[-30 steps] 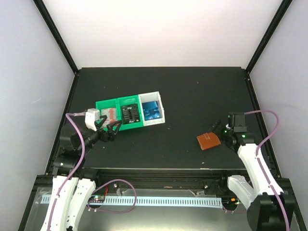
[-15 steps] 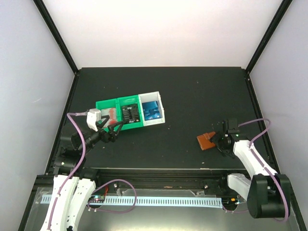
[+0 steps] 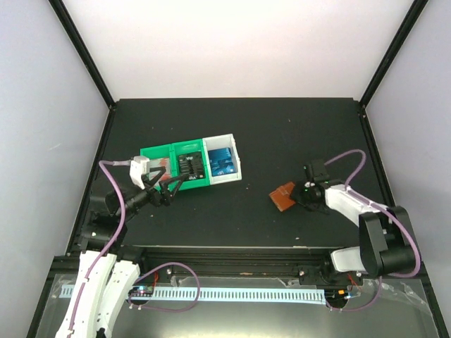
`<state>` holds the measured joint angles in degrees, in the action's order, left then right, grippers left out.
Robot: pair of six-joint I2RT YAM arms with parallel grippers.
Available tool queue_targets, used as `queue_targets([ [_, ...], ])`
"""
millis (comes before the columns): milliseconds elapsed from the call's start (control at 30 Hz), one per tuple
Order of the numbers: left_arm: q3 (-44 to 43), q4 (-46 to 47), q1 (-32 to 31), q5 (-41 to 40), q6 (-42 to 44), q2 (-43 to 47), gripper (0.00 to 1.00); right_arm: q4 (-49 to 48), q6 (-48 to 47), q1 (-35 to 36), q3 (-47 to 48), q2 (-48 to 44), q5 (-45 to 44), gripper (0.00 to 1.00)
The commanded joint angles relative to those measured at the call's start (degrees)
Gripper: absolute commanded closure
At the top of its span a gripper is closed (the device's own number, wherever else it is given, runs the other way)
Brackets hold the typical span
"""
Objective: Put the credit cards into the card holder
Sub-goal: Move the card holder to the center of the board.
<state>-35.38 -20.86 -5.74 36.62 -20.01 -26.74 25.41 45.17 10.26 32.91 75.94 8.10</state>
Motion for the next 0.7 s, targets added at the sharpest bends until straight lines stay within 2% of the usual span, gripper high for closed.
queue_targets([
  [0, -1.1, 4.0, -0.2, 3.0, -3.7, 0.1, 0.01, -3.1, -1.9, 9.0, 1.8, 7.9, 0.7, 0.56],
  [100, 1.3, 6.0, -0.3, 4.3, -6.9, 0.8, 0.01, -4.5, -1.7, 15.1, 3.9, 11.1, 0.1, 0.61],
  [333, 9.0, 12.5, -2.0, 7.2, -14.8, -1.8, 0.01, -9.7, -2.6, 26.7, 8.0, 15.5, 4.0, 0.62],
  [467, 11.5, 14.8, -5.5, 5.9, -16.9, -5.4, 0.01, -11.4, -3.2, 28.3, 9.5, 16.9, 5.7, 0.62],
  [600, 11.4, 15.4, -11.8, 1.6, -17.1, -12.6, 0.01, -12.0, -4.1, 28.4, 9.5, 16.6, 5.5, 0.62],
  [667, 10.7, 16.2, -15.4, -0.9, -17.9, -17.3, 0.05, -12.6, -4.4, 28.4, 9.0, 16.4, 5.5, 0.60],
])
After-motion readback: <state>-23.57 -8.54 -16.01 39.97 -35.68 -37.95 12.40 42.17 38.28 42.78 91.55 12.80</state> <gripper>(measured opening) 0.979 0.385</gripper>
